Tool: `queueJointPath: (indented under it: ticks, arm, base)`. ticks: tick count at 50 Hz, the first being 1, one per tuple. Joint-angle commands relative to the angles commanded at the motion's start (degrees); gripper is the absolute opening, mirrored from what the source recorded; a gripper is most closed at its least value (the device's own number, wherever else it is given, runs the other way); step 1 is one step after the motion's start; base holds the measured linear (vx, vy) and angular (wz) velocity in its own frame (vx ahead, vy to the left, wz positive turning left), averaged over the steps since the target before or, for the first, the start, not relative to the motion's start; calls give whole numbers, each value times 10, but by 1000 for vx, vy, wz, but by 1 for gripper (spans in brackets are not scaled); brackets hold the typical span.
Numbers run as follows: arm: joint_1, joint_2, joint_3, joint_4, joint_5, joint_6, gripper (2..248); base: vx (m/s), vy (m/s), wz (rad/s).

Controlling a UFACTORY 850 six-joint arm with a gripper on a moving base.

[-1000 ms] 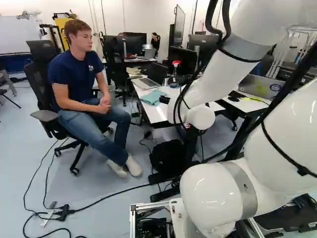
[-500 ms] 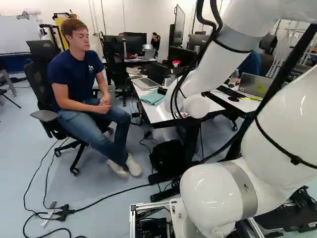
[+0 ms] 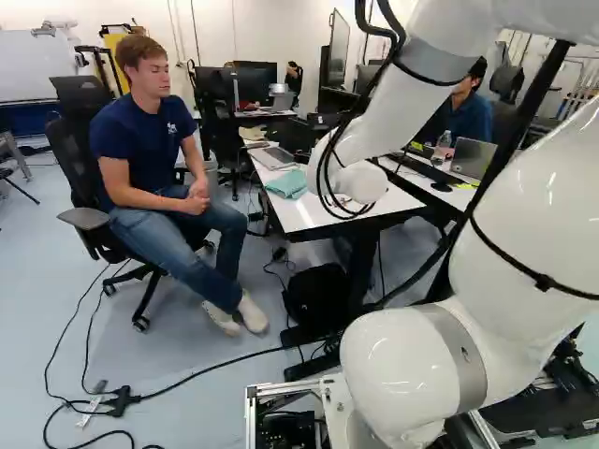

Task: Clean the table with the green towel

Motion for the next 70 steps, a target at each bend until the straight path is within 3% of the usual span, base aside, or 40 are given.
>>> queueJointPath:
  ticks: [31, 70]
  arm:
    - [7, -54, -95, 0, -69, 0, 247]
    - [21, -117, -211, 0, -255, 0, 247]
  base:
    - [0, 0, 0]
    - [0, 0, 0]
